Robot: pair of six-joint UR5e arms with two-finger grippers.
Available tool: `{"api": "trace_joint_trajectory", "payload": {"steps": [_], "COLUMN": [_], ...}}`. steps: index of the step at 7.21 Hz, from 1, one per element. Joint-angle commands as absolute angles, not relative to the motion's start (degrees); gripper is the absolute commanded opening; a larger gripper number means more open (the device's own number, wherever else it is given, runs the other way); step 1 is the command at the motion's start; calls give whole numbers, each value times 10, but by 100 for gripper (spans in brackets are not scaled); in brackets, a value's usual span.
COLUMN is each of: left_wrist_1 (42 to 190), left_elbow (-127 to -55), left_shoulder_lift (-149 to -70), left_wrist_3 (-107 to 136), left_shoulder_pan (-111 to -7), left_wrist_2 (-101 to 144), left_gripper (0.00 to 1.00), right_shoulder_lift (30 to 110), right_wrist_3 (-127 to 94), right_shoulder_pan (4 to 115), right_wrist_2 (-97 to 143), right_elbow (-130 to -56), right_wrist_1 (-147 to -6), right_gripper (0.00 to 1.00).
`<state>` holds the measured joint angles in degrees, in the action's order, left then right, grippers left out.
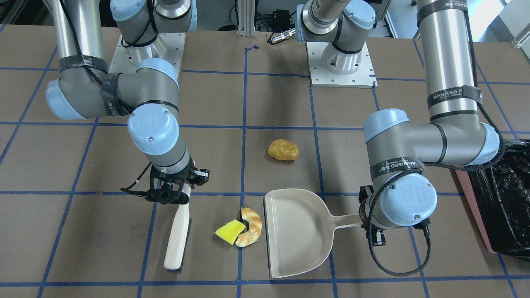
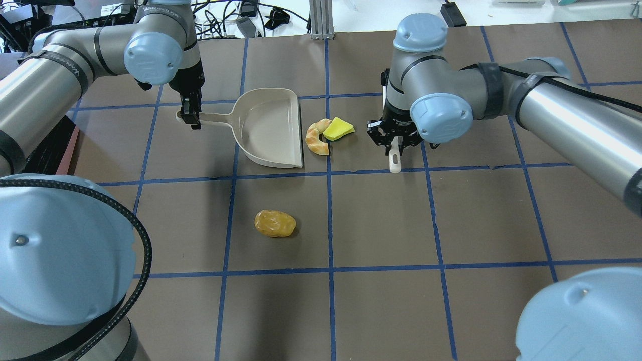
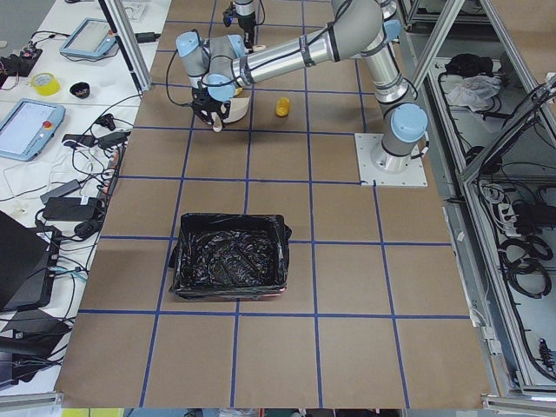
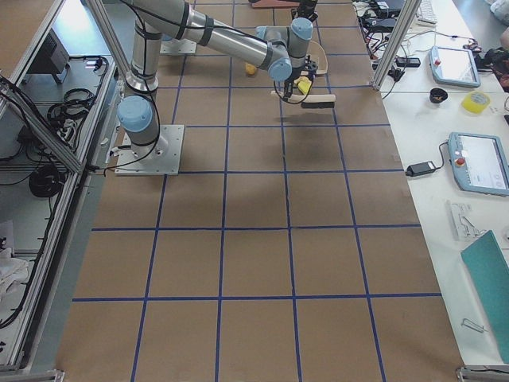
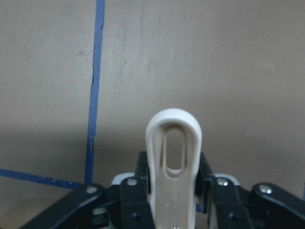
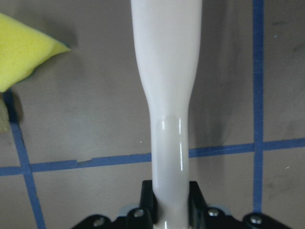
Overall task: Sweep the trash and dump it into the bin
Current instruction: 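Sweep the sponge and shrimp toy into the dustpan with the right gripper's brush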
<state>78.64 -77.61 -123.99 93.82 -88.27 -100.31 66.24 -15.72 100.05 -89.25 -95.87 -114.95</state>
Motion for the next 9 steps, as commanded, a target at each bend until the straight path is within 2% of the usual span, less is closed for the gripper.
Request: {"api": "trace_joint_trajectory", "payload": {"steps": [1,9], "left_wrist_1": [787,738], "left_elbow": [-789,-790], "left_shoulder_lift": [-1242,-1242], "left_wrist_3": [940,945], "left_shoulder_pan": [-888,-935], "left_wrist_2": [-1002,-996], "left_gripper": [0,0], "right_shoulder_lift": [648,639], "right_wrist_3": [-197,-286], "right_shoulder_pan": [1039,1126], "right_wrist_2": [-893,-838], "right_elbow": [-959,-956], "right_wrist_1": [-1156,-1163], "right_gripper": [0,0]}}
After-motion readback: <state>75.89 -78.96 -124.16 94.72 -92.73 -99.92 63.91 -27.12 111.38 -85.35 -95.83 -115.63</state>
